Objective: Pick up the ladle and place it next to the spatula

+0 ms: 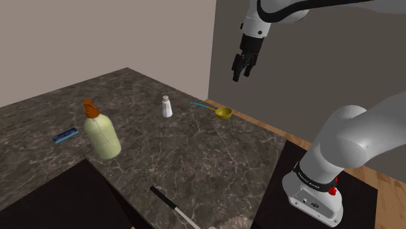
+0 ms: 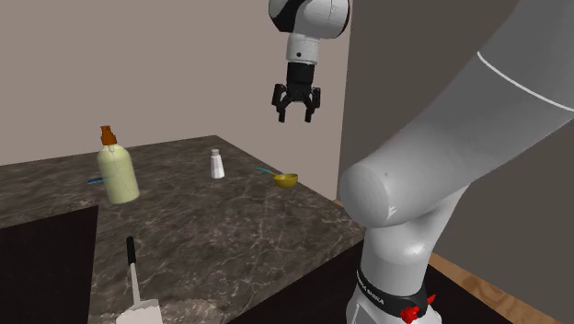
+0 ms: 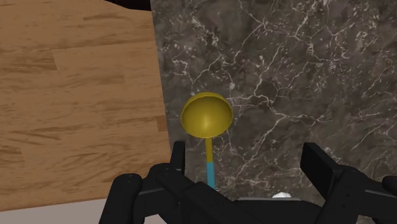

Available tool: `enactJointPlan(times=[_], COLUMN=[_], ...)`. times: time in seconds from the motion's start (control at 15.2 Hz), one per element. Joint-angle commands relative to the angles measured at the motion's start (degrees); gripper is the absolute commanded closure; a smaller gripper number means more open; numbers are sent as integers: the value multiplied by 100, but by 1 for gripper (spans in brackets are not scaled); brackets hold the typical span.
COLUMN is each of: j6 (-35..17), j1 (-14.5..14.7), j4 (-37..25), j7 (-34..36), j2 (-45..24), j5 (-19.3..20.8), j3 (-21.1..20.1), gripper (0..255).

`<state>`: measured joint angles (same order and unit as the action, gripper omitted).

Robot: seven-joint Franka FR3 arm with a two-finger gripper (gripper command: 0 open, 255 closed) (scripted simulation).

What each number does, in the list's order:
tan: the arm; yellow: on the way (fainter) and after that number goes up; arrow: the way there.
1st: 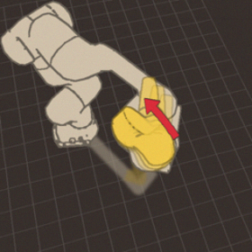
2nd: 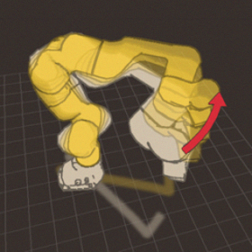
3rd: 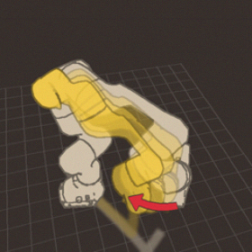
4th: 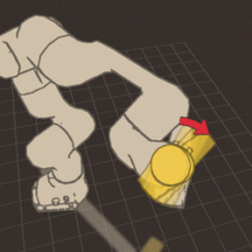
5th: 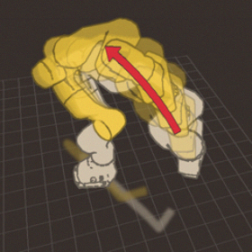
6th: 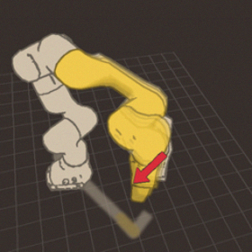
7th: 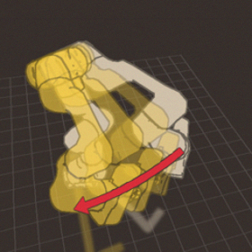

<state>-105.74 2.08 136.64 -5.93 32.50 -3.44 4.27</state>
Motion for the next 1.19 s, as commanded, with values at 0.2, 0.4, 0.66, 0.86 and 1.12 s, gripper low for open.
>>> enactJointPlan(times=[0.2,0.4,0.66,0.86,1.12], j6=[-717,-1085,-1503,-1754,-2031], j1=[88,148,215,246,261], j4=[-64,-186,-449,-718,-838], j7=[-317,-512,-794,-1013,-1166], j2=[-1016,-1657,-2547,-3229,-3727], j5=[-148,-279,-498,-687,-840], j3=[141,202,253,260,232], gripper=[0,0,0,0,0])
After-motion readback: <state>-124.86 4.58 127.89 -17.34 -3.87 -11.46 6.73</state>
